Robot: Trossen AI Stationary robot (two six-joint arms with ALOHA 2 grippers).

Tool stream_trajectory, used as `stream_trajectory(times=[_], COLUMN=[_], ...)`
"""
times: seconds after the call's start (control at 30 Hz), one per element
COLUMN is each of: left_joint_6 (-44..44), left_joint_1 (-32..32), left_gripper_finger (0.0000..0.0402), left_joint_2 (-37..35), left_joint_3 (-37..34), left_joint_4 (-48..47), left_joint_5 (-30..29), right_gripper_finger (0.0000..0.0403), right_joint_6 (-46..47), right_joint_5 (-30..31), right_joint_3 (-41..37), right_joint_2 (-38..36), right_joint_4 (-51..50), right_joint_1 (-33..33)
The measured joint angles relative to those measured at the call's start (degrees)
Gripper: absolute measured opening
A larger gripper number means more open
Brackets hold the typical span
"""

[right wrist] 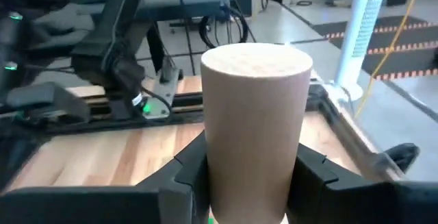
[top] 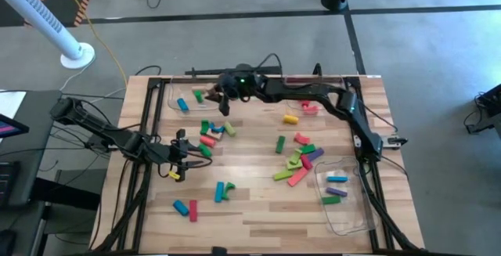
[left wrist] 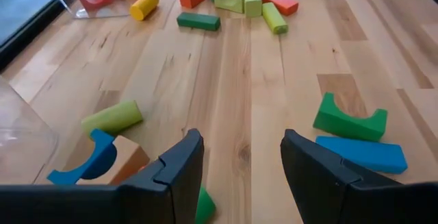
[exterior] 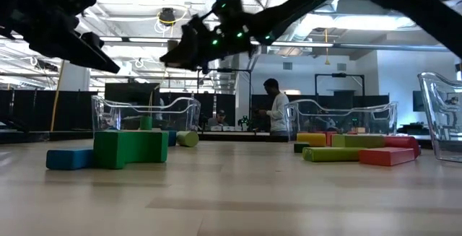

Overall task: Sort blocks by size
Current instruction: Put the brown cylindrical block into the top left transparent bin

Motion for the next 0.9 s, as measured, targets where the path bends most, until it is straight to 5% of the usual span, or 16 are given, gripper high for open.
stream_trajectory(times=[0.3, 0.9], left_joint_6=[-0.7, -0.5], left_joint_1=[0.0, 0.0], left_gripper_finger=[0.0187, 0.0187], left_joint_2=[0.0, 0.1], left_joint_3=[0.0, -0.4], left_joint_4=[0.7, 1.1], left_joint_5=[0.5, 0.7], right_gripper_finger=[0.0155, 0.0157], right_joint_6=[4.0, 9.4], right_joint_5=[2.0, 6.3], right_joint_3=[8.0, 8.0], right_joint_2=[6.4, 6.5], right_joint_4=[-4.8, -14.3], right_joint_1=[-0.8, -4.5])
